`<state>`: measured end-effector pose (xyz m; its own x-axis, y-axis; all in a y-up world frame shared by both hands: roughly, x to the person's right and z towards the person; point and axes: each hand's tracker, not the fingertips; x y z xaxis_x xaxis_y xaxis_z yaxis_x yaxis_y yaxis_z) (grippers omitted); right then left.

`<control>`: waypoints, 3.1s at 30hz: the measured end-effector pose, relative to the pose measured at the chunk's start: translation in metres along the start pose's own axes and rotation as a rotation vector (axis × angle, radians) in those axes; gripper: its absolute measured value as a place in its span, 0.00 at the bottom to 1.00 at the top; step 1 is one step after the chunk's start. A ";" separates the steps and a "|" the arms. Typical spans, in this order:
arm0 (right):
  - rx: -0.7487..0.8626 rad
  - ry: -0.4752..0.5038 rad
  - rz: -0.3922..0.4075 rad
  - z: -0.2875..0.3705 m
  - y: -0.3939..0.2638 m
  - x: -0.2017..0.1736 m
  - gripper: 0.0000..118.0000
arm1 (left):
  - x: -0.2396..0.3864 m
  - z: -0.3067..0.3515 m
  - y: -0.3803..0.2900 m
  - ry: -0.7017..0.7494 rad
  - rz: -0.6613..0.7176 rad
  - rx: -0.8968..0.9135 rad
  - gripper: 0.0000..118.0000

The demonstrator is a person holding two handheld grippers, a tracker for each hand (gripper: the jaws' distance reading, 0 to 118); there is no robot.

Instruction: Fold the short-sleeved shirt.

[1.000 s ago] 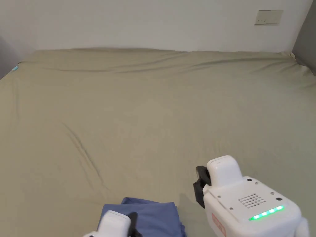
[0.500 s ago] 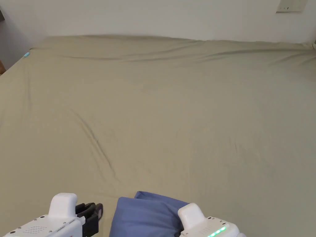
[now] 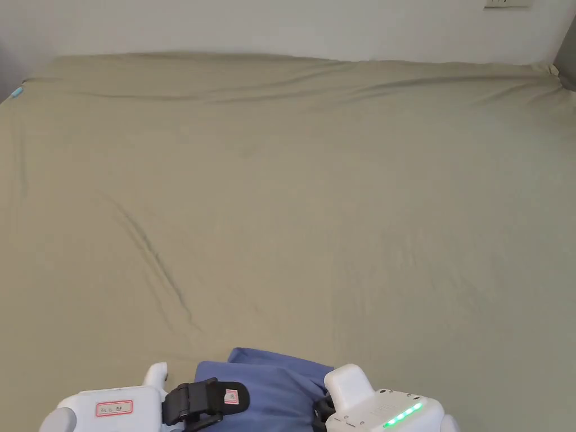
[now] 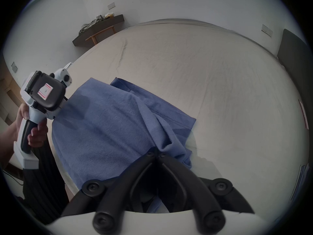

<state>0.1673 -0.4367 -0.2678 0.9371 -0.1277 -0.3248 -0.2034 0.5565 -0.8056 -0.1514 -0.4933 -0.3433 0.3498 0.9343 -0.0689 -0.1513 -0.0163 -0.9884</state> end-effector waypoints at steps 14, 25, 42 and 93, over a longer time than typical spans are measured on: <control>0.132 -0.132 -0.012 0.052 0.027 0.003 0.00 | 0.032 -0.008 -0.005 0.374 -0.286 0.059 0.28; 0.482 -0.476 0.128 0.156 0.077 -0.013 0.00 | 0.101 0.020 -0.028 0.589 -0.563 0.088 0.28; 0.585 -0.462 0.152 0.151 0.105 -0.090 0.00 | 0.054 0.173 0.000 1.045 -0.584 0.286 0.28; 0.855 -0.590 0.145 0.299 0.092 -0.059 0.00 | 0.345 0.086 -0.139 0.679 -1.129 1.289 0.01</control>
<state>0.1779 -0.1329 -0.1746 0.9562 0.2791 0.0888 -0.2719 0.9586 -0.0847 -0.0889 -0.1378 -0.2185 0.9934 0.0130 0.1137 -0.0228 0.9961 0.0853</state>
